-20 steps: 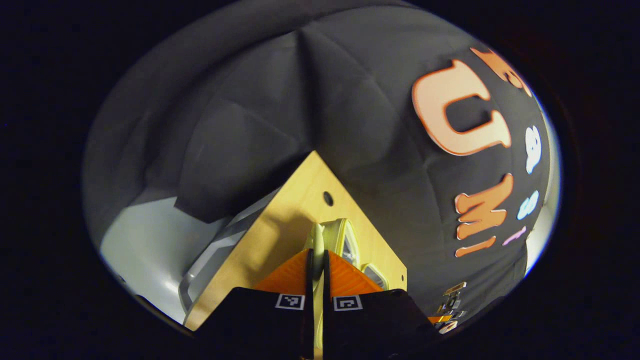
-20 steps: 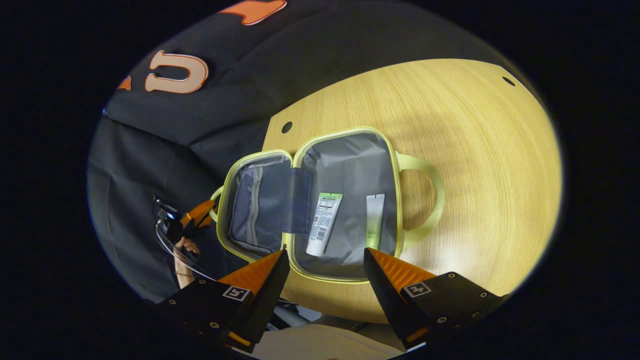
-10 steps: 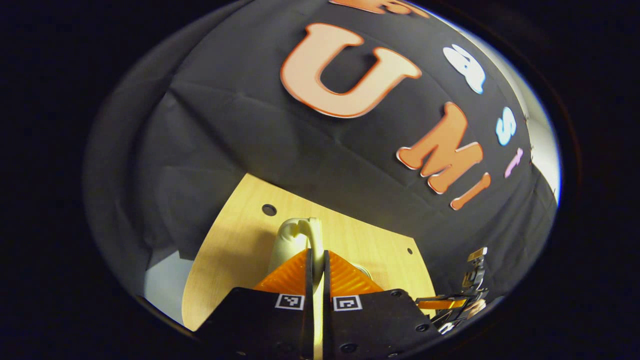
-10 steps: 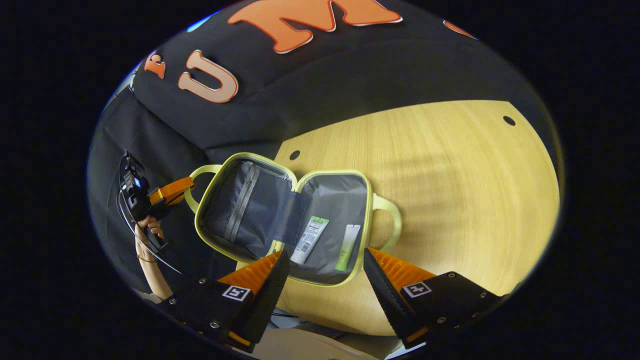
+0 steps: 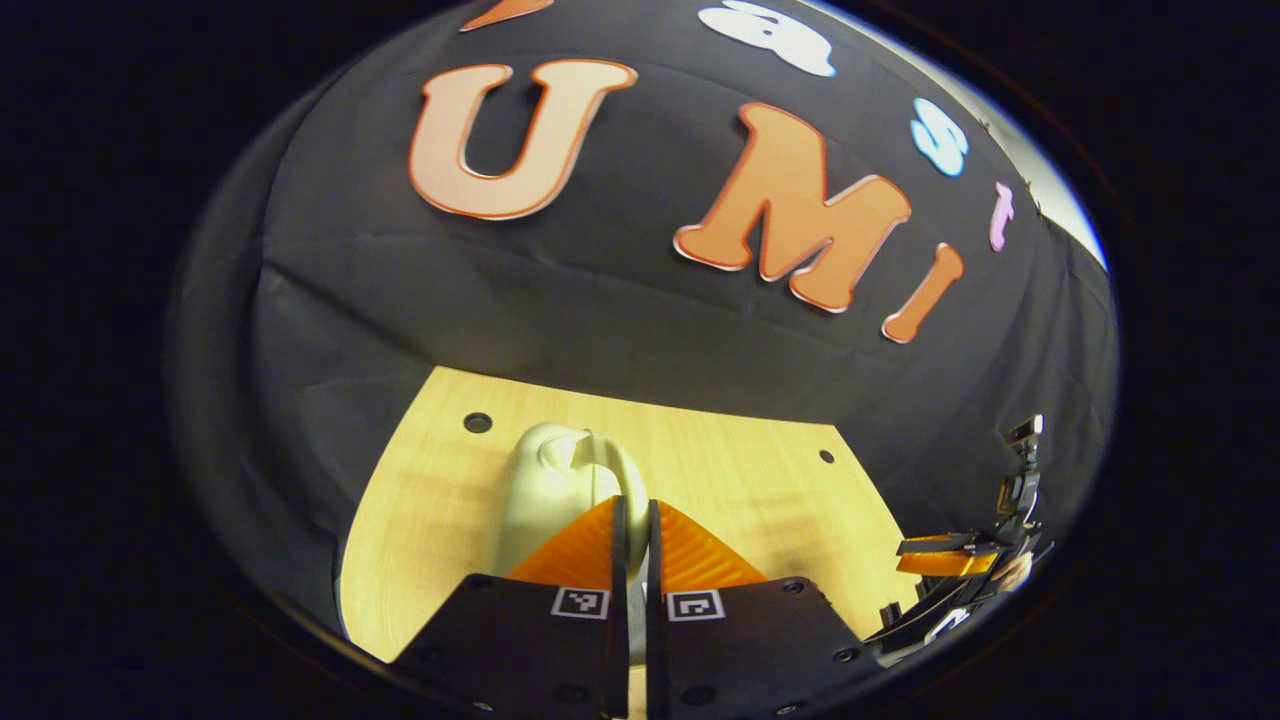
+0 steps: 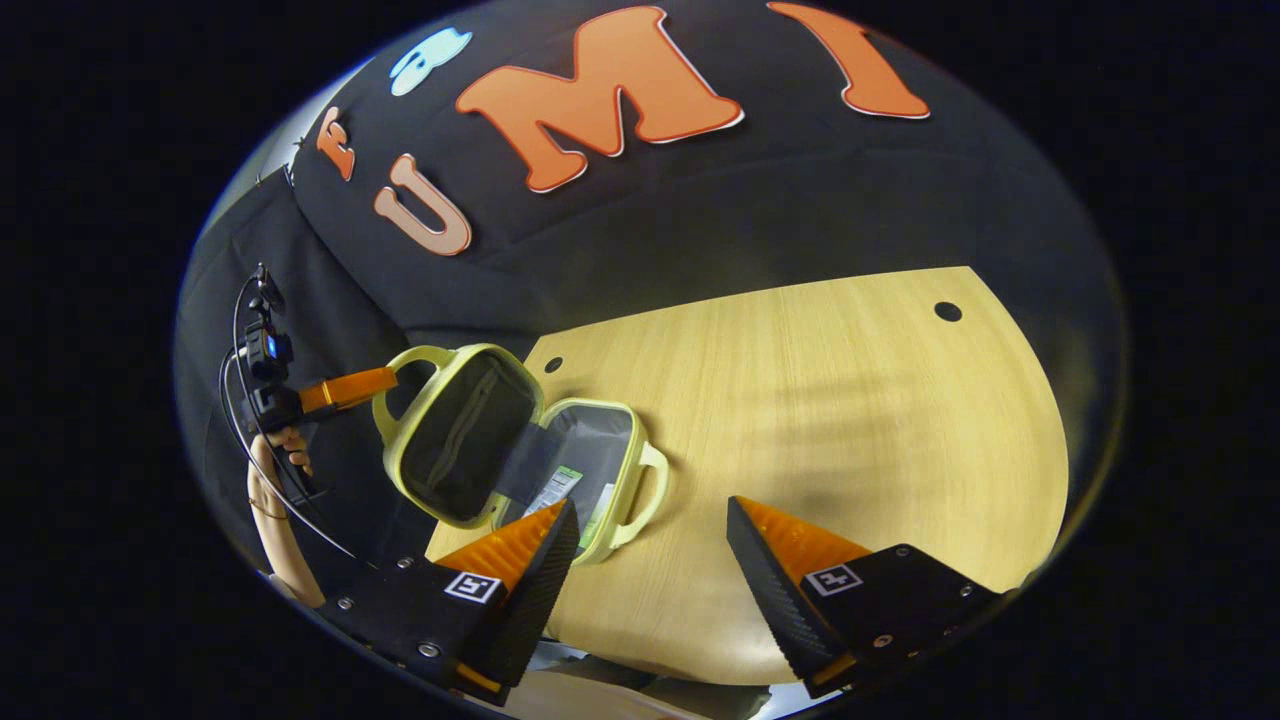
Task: First open the suitcase, pack the skin care products into it, and then close the suitcase.
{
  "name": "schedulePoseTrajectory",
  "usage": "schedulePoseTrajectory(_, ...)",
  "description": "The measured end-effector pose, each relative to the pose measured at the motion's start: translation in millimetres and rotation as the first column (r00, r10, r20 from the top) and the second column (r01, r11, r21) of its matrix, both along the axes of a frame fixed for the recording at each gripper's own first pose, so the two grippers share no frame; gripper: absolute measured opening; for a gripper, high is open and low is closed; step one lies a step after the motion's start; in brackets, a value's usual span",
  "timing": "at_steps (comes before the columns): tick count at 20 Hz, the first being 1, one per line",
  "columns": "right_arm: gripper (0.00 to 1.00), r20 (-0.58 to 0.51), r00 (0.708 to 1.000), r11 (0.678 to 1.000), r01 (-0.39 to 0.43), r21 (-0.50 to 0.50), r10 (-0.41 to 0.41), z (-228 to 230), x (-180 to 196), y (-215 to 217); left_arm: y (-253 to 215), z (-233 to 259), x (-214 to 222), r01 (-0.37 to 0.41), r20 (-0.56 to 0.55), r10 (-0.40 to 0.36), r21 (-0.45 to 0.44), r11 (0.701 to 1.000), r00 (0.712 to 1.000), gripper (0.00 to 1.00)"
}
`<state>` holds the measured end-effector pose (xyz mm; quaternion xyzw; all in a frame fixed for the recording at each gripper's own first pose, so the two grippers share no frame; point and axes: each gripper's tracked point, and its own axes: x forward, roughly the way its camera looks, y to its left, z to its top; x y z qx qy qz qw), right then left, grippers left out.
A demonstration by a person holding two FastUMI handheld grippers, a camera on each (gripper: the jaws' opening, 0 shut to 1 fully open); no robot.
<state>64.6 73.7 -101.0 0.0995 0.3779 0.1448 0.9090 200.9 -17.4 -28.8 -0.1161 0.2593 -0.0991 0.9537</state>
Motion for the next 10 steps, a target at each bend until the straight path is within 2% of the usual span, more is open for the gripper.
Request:
schedulePoseTrajectory(3,0.95,0.003,1.000,1.000,0.018,-0.005,-0.018,6,-9,-35,-36,-14,4,0.018,-0.023,-0.017,0.045,0.999,1.000,0.07)
schedulePoseTrajectory(10,0.95,0.016,0.997,0.997,0.075,-0.006,-0.075,8,-23,-96,-132,-67,23,0.125,-0.115,-0.120,0.035,0.992,0.986,0.07)
